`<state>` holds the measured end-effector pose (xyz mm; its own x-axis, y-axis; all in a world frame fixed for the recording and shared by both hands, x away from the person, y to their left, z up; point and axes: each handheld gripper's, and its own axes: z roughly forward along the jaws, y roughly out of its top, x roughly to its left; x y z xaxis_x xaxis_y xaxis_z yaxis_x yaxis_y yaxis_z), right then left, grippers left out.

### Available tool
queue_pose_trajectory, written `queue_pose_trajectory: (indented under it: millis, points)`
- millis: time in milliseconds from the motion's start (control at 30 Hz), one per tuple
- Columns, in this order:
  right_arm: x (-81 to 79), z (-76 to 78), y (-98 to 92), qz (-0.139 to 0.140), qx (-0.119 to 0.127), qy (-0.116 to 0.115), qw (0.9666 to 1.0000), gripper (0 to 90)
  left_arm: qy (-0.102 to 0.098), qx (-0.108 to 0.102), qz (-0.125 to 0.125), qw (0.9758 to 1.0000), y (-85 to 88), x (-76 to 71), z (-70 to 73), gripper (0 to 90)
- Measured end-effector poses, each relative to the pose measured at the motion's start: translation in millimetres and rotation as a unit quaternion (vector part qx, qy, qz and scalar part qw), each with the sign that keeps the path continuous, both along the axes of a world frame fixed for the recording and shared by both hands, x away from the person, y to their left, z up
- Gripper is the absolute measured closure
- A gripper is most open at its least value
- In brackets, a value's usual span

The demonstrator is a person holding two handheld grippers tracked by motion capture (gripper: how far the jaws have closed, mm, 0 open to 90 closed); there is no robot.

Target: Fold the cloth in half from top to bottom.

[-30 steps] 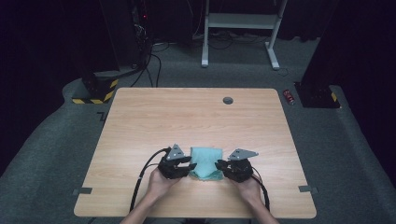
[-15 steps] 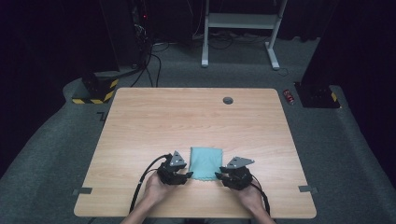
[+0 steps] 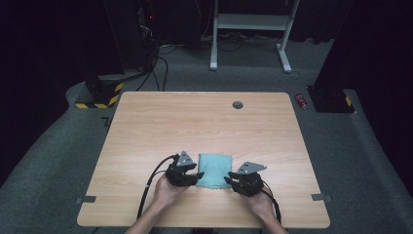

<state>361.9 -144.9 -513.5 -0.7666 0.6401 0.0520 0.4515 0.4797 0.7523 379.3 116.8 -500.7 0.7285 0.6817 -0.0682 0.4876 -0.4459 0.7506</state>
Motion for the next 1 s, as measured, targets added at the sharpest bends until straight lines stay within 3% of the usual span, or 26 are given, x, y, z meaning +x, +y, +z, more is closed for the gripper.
queue_pose_trajectory:
  millis: [133, 267, 367, 500, 667, 733, 867, 1000]
  points:
    - [8.4, -2.7, 2.2, -0.013, 0.006, 0.012, 0.9998, 79.6, 0.000, -0.017, 0.000, 0.9998, -13.3, 12.2, -0.9, 52.0]
    - [12.8, -6.1, 4.6, -0.017, 0.007, 0.016, 0.9997, 80.0, -0.004, -0.004, 0.002, 1.0000, -24.2, 24.7, -3.1, 52.2]
    - [14.4, -7.9, 4.6, -0.018, 0.007, 0.019, 0.9996, 79.9, -0.004, -0.005, 0.018, 0.9998, -26.6, 33.4, -6.4, 52.2]
    - [15.4, -7.7, 3.3, -0.019, 0.007, 0.019, 0.9996, 79.3, 0.009, 0.019, 0.037, 0.9991, -22.7, 41.2, -15.2, 52.5]
    - [19.4, -7.9, 0.1, -0.028, 0.011, 0.025, 0.9992, 78.6, 0.005, 0.037, 0.059, 0.9976, -17.0, 43.9, -15.7, 53.0]
    - [21.5, -8.1, -1.6, -0.032, 0.015, 0.026, 0.9990, 77.9, 0.013, 0.028, 0.063, 0.9976, -13.1, 44.8, -16.1, 52.1]
    - [25.3, -5.0, -3.1, -0.041, 0.010, 0.025, 0.9988, 76.0, 0.006, 0.024, 0.068, 0.9974, -9.0, 45.8, -13.1, 51.7]
    - [36.3, 1.0, -6.2, -0.061, 0.019, 0.028, 0.9976, 73.7, 0.011, 0.004, 0.091, 0.9958, -5.8, 50.0, -13.8, 51.1]
